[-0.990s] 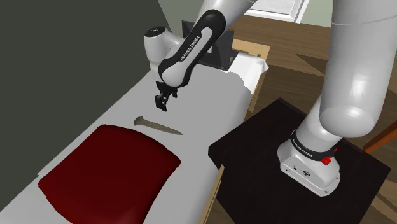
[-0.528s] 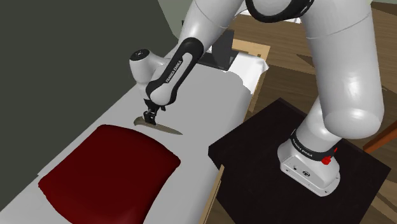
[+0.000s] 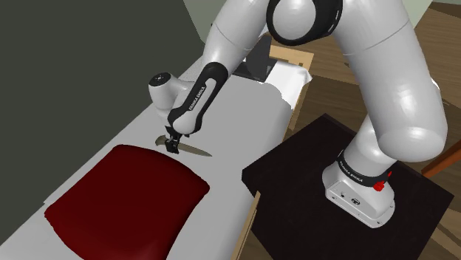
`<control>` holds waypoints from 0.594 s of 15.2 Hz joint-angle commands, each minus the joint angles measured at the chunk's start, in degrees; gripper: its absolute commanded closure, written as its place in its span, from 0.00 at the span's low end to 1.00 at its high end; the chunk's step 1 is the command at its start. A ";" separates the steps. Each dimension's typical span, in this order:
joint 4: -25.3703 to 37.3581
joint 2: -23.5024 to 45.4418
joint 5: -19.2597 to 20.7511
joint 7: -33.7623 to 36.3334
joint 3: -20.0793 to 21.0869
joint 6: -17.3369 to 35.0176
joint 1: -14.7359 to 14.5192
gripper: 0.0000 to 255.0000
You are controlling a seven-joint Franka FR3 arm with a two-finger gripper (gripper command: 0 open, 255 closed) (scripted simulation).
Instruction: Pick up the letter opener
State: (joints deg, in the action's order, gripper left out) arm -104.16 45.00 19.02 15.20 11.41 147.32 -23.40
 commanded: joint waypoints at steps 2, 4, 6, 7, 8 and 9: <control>0.93 1.92 0.39 0.25 -0.50 1.03 -0.36 0.00; 0.93 1.93 0.39 0.25 -0.50 1.04 -0.36 1.00; 0.92 1.93 0.39 0.25 -0.50 1.06 -0.36 1.00; 0.78 1.85 0.40 0.26 -0.50 1.12 -0.35 1.00; 0.41 1.52 0.40 0.44 -0.45 1.16 -0.44 1.00; 0.14 1.26 0.39 0.53 -0.43 1.18 -0.48 1.00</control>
State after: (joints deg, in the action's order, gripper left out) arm -103.86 46.16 19.37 15.69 11.26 148.63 -24.01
